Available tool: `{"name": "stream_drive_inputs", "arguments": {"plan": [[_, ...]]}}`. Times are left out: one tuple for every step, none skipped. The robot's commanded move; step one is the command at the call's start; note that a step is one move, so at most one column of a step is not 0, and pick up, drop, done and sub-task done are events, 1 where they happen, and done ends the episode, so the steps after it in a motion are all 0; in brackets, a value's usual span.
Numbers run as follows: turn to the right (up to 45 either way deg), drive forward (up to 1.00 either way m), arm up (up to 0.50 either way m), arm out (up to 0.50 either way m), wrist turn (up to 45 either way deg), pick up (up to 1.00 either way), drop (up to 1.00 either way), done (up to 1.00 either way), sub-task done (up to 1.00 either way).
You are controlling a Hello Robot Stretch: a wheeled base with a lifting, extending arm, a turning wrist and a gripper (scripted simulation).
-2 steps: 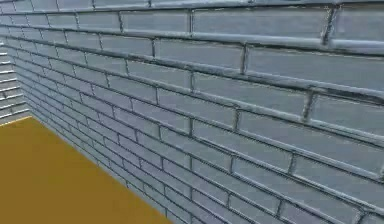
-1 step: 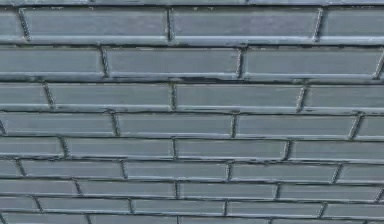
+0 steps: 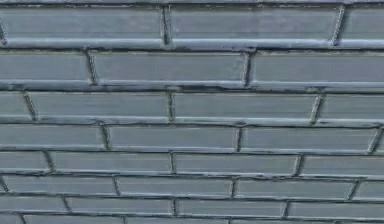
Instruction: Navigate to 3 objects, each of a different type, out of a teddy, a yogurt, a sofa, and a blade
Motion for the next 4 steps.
{"name": "stream_drive_inputs", "arguments": {"plan": [[-45.0,0.00,0.00,0.00,0.0,0.00,0.00,0.00,0.00],[-24.0,0.00,0.00,0.00,0.0,0.00,0.00,0.00,0.00],[0.0,0.15,0.00,0.00,0.0,0.00,0.00,0.00,0.00],[-24.0,0.00,0.00,0.00,0.0,0.00,0.00,0.00,0.00]]}}
